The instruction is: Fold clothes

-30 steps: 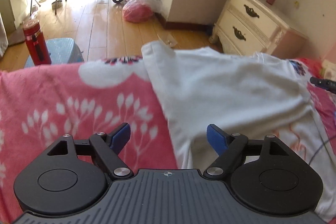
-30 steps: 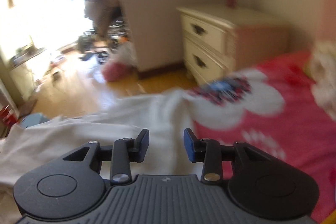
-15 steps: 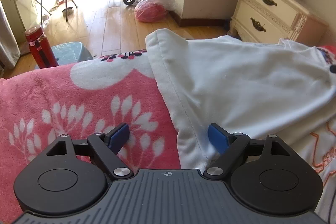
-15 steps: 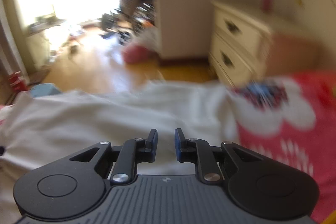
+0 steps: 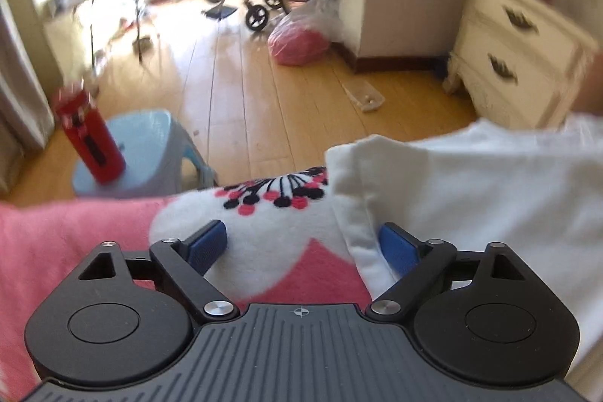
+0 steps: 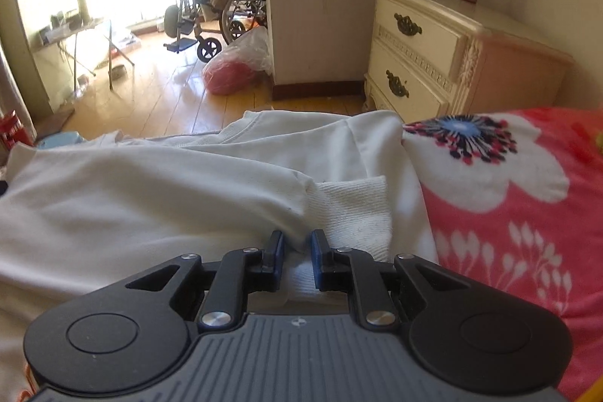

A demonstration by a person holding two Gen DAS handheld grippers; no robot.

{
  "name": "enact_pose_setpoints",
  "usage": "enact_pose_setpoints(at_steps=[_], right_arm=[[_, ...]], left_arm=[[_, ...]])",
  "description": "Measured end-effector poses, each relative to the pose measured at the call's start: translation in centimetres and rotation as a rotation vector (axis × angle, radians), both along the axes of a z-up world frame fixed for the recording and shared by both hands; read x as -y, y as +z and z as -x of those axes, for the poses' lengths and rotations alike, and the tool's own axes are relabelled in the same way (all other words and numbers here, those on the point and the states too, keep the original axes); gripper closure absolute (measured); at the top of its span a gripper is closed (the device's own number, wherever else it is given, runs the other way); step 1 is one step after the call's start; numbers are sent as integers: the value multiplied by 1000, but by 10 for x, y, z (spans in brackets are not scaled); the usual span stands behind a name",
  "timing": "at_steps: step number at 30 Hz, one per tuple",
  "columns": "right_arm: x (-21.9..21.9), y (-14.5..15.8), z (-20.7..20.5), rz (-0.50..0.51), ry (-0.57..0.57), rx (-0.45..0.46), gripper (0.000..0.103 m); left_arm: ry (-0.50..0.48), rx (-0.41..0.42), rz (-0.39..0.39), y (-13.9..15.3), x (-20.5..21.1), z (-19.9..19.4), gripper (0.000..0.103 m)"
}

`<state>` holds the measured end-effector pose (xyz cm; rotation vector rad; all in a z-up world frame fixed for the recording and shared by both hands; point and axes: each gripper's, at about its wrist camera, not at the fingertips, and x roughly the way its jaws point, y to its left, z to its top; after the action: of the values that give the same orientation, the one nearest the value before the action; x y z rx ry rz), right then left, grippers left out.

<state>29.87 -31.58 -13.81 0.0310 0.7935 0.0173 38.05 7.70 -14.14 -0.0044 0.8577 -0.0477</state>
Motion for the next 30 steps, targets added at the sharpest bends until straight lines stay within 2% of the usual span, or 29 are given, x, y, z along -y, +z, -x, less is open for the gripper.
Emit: enact_pose_setpoints(at_steps=[3,6,10,13,16,21,22,25,27,30], right_arm=[[-1,-1,1,-1,4,5,88],[0,-1,3,-7,7,8,88],[1,-2,4,-15,9,15,88],[1,-2,5,-17,9,18,87],[1,-3,5,-15,12,21,87],[0,-3,6,-13,15,24,87],[0,-2,6,-10,16,23,87],[-4,7,10,17,20,43,87],[-7,16,16,56,33,84,87],[-10,22,19,109,59,122,87]], left_arm=[[14,42,31,14,-4,1,16],[6,71,16,22,-1,-13,15],[20,15,-57,-2,4,-45,13],[94,0,32,-6,-7,-49,10],[115,47,29,3,-10,-41,9],[156,28,-53,12,-13,-40,11],[150,48,-69,19,-11,-33,11],[33,117,-121,41,4,2,11],[-79,126,-146,50,18,30,11],[-222,112,-115,54,39,68,12]])
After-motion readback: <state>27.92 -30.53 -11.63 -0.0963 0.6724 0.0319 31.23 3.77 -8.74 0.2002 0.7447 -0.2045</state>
